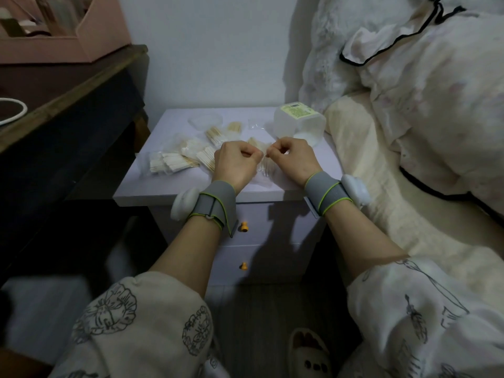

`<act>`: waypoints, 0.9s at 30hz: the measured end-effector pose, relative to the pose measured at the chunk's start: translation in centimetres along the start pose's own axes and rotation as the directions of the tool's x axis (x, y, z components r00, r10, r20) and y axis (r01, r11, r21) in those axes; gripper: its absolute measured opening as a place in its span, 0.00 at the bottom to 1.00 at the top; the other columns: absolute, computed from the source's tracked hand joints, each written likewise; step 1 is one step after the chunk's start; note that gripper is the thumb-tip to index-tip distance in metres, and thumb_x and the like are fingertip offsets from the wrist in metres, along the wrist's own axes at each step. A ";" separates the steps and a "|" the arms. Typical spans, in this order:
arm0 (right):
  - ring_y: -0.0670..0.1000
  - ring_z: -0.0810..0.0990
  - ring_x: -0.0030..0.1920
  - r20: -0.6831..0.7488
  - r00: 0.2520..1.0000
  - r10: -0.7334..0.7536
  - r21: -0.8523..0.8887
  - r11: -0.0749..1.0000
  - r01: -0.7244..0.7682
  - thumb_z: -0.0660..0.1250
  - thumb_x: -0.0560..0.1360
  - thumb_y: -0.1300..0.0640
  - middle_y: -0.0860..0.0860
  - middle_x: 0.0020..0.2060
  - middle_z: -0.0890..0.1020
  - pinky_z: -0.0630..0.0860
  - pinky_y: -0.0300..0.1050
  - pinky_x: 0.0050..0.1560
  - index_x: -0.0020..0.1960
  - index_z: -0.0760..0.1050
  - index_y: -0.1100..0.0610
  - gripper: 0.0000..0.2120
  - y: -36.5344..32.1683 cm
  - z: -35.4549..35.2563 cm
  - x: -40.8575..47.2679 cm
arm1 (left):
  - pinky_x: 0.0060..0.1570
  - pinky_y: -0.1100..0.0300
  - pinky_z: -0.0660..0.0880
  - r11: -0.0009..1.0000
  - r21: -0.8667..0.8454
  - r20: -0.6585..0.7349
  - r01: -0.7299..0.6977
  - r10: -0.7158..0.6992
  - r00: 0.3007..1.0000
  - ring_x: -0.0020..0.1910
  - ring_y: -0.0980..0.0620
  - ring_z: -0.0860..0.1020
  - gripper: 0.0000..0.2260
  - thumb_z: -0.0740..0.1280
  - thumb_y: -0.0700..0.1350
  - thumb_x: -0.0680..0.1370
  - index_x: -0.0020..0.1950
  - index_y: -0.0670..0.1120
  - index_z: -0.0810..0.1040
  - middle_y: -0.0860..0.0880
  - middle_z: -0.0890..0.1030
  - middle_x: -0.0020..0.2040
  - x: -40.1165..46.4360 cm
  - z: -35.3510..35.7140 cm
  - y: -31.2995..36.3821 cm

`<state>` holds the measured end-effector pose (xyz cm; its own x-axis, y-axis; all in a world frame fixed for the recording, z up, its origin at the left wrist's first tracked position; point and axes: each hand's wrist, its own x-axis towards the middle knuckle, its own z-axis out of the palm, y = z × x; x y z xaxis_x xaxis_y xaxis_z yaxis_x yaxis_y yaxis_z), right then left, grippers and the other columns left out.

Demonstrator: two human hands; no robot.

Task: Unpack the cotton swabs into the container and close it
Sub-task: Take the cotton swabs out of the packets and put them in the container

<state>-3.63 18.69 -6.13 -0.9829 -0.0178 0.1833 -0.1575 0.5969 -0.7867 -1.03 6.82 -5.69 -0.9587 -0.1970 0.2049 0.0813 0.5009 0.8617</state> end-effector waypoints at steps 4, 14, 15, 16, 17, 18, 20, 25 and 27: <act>0.46 0.72 0.35 0.059 0.996 0.062 0.113 0.991 -0.069 0.65 0.73 0.58 0.49 0.33 0.77 0.70 0.41 0.45 0.41 0.77 0.57 0.04 -0.1 -0.1 0.3 | 0.41 0.67 0.70 0.998 0.063 0.027 -0.019 0.018 0.999 0.42 0.53 0.76 0.05 0.67 0.41 0.74 0.44 0.42 0.82 0.49 0.79 0.38 0.0 0.0 0.1; 0.50 0.73 0.45 0.047 0.999 -0.028 -0.012 1.000 0.029 0.64 0.75 0.57 0.53 0.40 0.77 0.67 0.41 0.47 0.46 0.79 0.61 0.08 0.3 -0.4 0.1 | 0.46 0.64 0.71 1.000 -0.013 -0.028 0.027 -0.027 0.999 0.42 0.51 0.77 0.05 0.69 0.41 0.73 0.45 0.43 0.84 0.48 0.79 0.37 0.0 0.2 0.0; 0.52 0.73 0.46 0.043 0.998 -0.040 -0.040 0.998 0.042 0.64 0.75 0.57 0.55 0.42 0.78 0.68 0.43 0.49 0.47 0.78 0.62 0.09 0.2 -0.3 0.1 | 0.46 0.63 0.72 0.999 -0.016 -0.040 0.036 -0.037 0.998 0.43 0.50 0.77 0.05 0.69 0.42 0.73 0.44 0.43 0.84 0.48 0.79 0.37 0.0 0.3 0.0; 0.54 0.74 0.48 0.038 0.998 -0.049 -0.059 0.997 0.051 0.63 0.76 0.57 0.57 0.45 0.80 0.69 0.44 0.51 0.47 0.78 0.62 0.09 0.2 -0.3 0.0 | 0.47 0.63 0.73 0.998 -0.027 -0.050 0.048 -0.049 0.998 0.44 0.49 0.78 0.05 0.69 0.42 0.73 0.44 0.43 0.84 0.48 0.79 0.37 -0.1 0.3 0.1; 0.55 0.75 0.50 0.032 0.998 -0.054 -0.075 0.996 0.056 0.63 0.76 0.57 0.58 0.47 0.81 0.70 0.45 0.53 0.47 0.78 0.61 0.08 0.1 -0.3 0.0 | 0.49 0.61 0.75 0.997 -0.045 -0.060 0.061 -0.064 0.996 0.45 0.48 0.79 0.05 0.69 0.42 0.73 0.44 0.43 0.84 0.47 0.80 0.37 -0.1 0.4 0.2; 0.56 0.76 0.52 0.027 0.998 -0.057 -0.088 0.994 0.059 0.63 0.76 0.57 0.58 0.49 0.81 0.70 0.46 0.54 0.47 0.78 0.60 0.08 0.0 -0.3 0.1 | 0.51 0.59 0.76 0.995 -0.067 -0.071 0.074 -0.078 0.994 0.45 0.47 0.80 0.04 0.69 0.42 0.73 0.43 0.43 0.84 0.47 0.80 0.37 -0.1 0.4 0.2; 0.57 0.76 0.54 0.021 0.998 -0.061 -0.108 0.992 0.063 0.63 0.76 0.56 0.57 0.50 0.81 0.70 0.47 0.55 0.47 0.78 0.59 0.07 -0.2 -0.3 0.1 | 0.50 0.59 0.78 0.992 -0.091 -0.089 0.085 -0.093 0.992 0.43 0.47 0.81 0.04 0.69 0.41 0.72 0.42 0.44 0.83 0.47 0.81 0.37 0.0 0.5 0.3; 0.57 0.76 0.54 0.038 0.997 -0.068 -0.142 0.987 0.072 0.62 0.76 0.56 0.56 0.47 0.80 0.70 0.48 0.55 0.47 0.77 0.58 0.07 -0.4 -0.5 0.0 | 0.26 0.78 0.69 0.992 -0.096 -0.094 0.079 -0.088 0.992 0.28 0.56 0.77 0.04 0.68 0.40 0.73 0.43 0.43 0.82 0.47 0.80 0.36 -0.1 0.6 0.2; 0.57 0.76 0.53 0.061 0.996 -0.071 -0.148 0.986 0.080 0.62 0.76 0.56 0.56 0.47 0.80 0.71 0.48 0.55 0.46 0.77 0.58 0.07 -0.5 -0.5 0.0 | 0.25 0.77 0.69 0.991 -0.108 -0.091 0.082 -0.092 0.992 0.29 0.56 0.76 0.04 0.68 0.39 0.74 0.44 0.41 0.82 0.46 0.80 0.37 -0.1 0.5 0.2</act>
<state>-3.51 18.82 -5.43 -0.9732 -0.1090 0.2026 -0.2193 0.7060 -0.6734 -1.04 7.36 -5.82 -0.9335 -0.3176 0.1665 0.0316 0.3894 0.9205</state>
